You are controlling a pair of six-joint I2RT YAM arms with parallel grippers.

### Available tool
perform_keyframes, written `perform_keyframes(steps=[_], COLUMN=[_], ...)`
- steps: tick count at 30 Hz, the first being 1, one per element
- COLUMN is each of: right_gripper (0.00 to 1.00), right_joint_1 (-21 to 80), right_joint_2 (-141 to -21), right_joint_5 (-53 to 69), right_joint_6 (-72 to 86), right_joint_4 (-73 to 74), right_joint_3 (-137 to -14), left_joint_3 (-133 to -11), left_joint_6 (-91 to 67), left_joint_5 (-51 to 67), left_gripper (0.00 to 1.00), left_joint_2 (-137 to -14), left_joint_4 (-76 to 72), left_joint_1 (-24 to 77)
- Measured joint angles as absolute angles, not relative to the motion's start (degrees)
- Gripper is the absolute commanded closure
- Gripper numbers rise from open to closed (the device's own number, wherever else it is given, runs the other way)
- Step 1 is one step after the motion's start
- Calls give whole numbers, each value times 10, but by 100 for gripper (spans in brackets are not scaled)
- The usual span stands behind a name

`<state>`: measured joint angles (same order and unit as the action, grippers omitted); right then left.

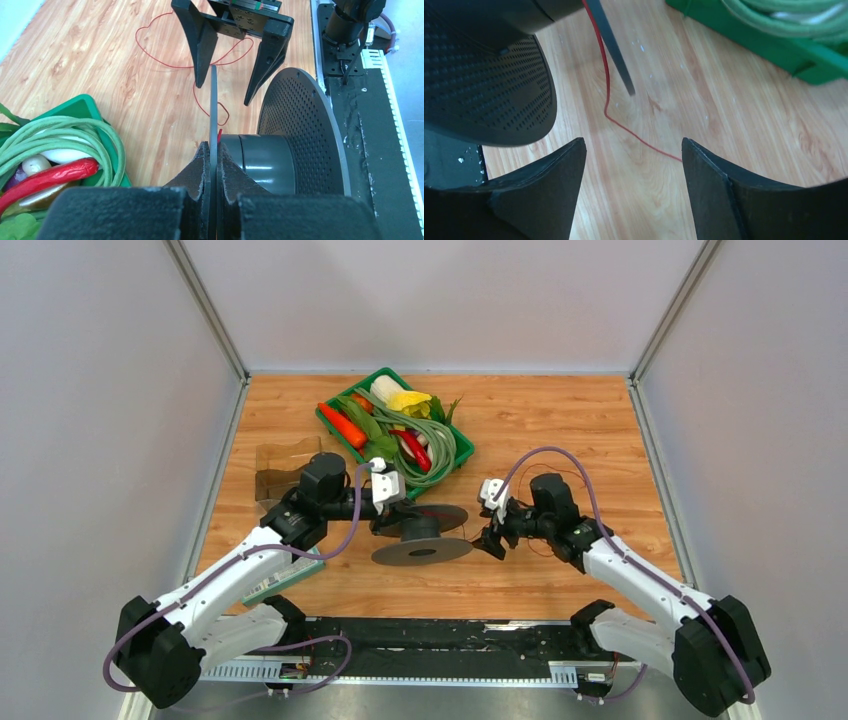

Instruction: Wrap the cables

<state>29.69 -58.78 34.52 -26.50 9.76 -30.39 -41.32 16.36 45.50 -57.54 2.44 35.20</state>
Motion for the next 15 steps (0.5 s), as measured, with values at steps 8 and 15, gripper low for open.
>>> perform_keyframes(steps=[8, 15], right_gripper=[27, 43], right_joint_1=[297, 297], right_joint_2=[-663, -692], right_joint_5=[422, 473], right_joint_6=[-321, -334], right_joint_4=[44, 15], right_joint_3=[-305, -316], left_joint_3=[-435, -481], left_joint_6=[159, 153], left_joint_5=[472, 485], left_gripper=[100, 100], left_joint_2=[-575, -555], left_joint_4=[42, 69], left_joint_1=[347, 341])
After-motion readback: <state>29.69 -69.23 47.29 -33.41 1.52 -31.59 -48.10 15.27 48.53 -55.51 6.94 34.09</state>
